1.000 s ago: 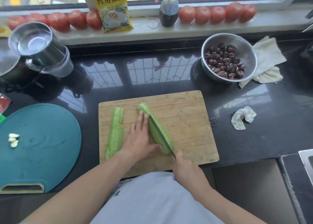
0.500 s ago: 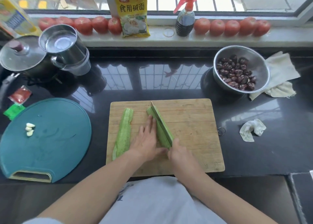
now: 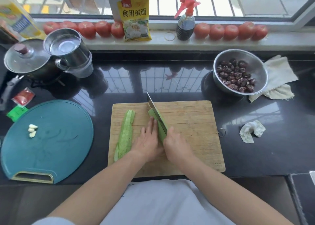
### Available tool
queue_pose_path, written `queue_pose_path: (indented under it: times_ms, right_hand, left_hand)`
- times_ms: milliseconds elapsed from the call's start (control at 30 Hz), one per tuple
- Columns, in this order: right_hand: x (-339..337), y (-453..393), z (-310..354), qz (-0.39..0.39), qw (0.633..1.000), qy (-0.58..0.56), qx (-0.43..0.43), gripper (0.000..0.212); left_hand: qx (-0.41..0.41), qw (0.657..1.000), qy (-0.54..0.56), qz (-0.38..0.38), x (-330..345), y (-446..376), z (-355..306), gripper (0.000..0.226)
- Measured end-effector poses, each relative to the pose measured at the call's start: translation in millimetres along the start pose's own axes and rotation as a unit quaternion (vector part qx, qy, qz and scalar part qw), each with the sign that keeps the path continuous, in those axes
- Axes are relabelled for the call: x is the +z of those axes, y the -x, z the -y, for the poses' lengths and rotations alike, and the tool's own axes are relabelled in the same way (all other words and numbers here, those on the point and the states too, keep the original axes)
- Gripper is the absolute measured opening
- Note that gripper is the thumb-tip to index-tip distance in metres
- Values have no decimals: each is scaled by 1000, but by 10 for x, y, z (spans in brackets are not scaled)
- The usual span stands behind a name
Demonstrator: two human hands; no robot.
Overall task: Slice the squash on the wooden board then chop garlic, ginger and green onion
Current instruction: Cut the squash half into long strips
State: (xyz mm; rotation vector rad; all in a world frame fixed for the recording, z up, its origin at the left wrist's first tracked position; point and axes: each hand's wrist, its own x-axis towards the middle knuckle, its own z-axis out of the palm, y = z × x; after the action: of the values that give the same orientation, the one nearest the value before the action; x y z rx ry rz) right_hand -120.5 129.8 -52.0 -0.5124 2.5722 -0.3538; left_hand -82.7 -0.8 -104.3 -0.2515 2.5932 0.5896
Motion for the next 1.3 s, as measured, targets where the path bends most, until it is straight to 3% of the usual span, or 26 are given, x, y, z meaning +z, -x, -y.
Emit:
queue_pose_path:
  times_ms: [267,433,500,567,667,733,833,900,967,1067,1133,1300]
  right_hand:
    - [209,964,-655,71,993,-55,71,12]
    - [-74,1218,-839,1,992,-125,32,16]
    - [-207,1246,-863,-43,987,-149,28,20]
    - [-292,1187,-891,-74,980,-179,52,26]
    - [-369,1059,-952,-80,970,-210,97,24]
    - [-401,1024,-990,-82,967,-216,106,17]
    - [-429,1027,-1038,-85,967,-212,114,24]
    - [-434,1040,-1079,-82,968,-208,118,25]
    - [-430,1051,-1133,-77,968,-204,121,25]
    - [-419,1060,-1218,-75,967,-203,132,25]
    - [-412,1051,-1270,-81,965,-202,148,28]
    - [-425,982,-1307,-93,962,-197,163,30]
  left_hand:
    - [-7,1000,9,12,18,-6,20,133]
    - [7,1000,24,10,-34,-36,158,124]
    - [74,995,-57,-34,-165,-106,267,109]
    - [189,963,-182,-56,-323,-221,316,91]
    - [351,884,-309,-19,-459,-406,202,73]
    - [399,850,-345,11,-493,-482,88,67]
    - [414,830,-373,14,-518,-530,-2,64]
    - [407,829,-382,6,-509,-523,-24,61]
    - [374,850,-371,-3,-453,-456,-53,57]
    - [227,933,-278,-10,-219,-237,-183,53]
    - [119,967,-224,-32,-38,-86,-318,49]
    - [-24,977,-197,-82,76,111,-385,56]
